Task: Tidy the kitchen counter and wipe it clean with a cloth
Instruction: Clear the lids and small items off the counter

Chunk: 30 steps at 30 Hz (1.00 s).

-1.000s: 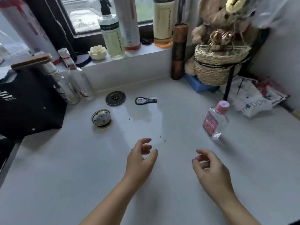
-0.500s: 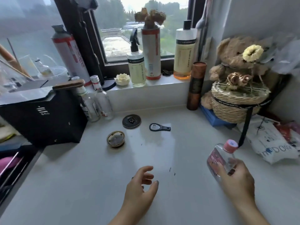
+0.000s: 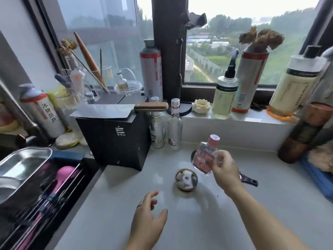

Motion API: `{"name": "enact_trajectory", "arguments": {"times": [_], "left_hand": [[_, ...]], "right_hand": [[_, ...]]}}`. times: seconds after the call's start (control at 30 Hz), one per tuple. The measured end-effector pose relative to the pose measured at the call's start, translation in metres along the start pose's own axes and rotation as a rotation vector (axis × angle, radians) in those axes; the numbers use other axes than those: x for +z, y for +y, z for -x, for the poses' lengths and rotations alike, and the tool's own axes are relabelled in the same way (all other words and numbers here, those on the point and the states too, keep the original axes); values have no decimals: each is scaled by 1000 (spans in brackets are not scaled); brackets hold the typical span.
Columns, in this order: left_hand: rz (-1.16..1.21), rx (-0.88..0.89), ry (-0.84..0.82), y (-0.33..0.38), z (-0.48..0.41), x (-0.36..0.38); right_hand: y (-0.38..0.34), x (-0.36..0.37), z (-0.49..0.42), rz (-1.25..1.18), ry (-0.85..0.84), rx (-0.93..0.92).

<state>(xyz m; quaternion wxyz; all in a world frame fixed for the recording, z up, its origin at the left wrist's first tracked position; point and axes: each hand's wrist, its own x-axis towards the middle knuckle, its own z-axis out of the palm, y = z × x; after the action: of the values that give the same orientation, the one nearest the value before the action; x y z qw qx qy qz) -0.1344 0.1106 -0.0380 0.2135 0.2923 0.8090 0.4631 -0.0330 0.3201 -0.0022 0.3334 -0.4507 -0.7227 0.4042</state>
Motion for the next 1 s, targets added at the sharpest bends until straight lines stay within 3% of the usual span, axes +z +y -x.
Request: {"name": "enact_trajectory", "arguments": {"times": [0.23,0.6,0.77,1.0], "left_hand": [[110,34,-10,7,-57,30],[223,29,58,11,-83,45],[216,23,45,7,-82,46],[193,29,38,6,-77,47]], "right_hand": [[1,42,-92,72,-58,13],[15,63,-143,45,-162,-79],[23,71,-140,42,-142,-70],[24,67,-131,176,27,-83]]}}
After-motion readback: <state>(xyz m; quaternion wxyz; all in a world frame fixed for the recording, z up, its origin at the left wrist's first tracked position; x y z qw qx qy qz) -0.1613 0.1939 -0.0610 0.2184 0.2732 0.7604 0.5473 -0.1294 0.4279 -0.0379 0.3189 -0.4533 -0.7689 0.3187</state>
